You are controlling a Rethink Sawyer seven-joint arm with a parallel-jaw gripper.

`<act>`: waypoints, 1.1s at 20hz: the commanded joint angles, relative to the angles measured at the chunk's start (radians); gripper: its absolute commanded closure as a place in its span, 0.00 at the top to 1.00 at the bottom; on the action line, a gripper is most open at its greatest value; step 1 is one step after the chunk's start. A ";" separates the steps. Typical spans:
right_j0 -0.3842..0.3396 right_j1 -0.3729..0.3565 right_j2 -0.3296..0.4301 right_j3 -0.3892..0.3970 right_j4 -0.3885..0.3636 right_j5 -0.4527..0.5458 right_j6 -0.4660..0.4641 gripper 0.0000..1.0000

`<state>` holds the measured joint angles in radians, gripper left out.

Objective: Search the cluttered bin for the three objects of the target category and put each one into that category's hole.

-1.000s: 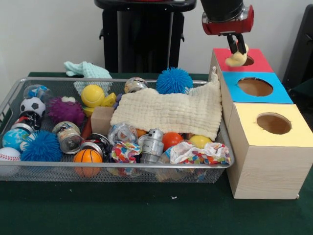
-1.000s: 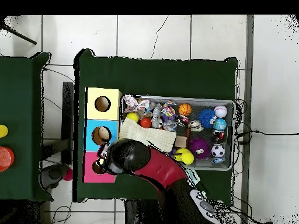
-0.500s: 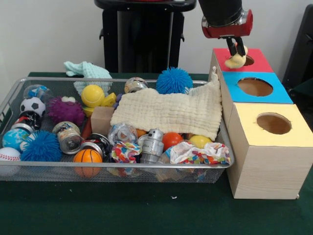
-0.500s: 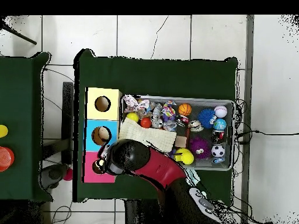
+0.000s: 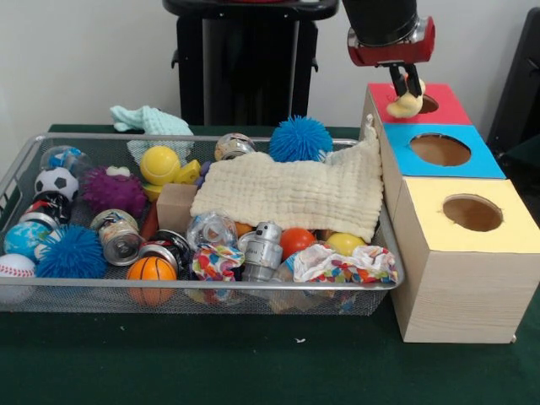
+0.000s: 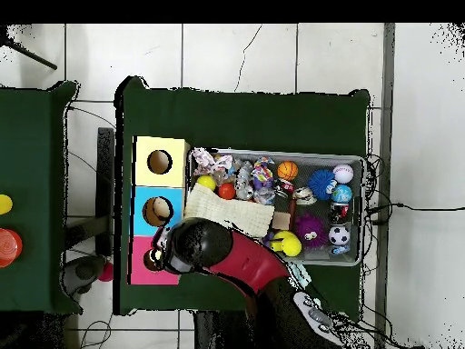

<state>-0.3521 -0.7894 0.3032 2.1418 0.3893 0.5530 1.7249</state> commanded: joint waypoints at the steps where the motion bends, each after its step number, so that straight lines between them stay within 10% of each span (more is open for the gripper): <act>1: 0.001 0.008 0.058 -0.004 0.000 0.016 0.098 0.00; 22: 0.074 -0.078 0.057 0.044 0.067 0.048 0.178 0.00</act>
<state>-0.2916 -0.8448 0.3232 2.1465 0.4087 0.5533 1.7249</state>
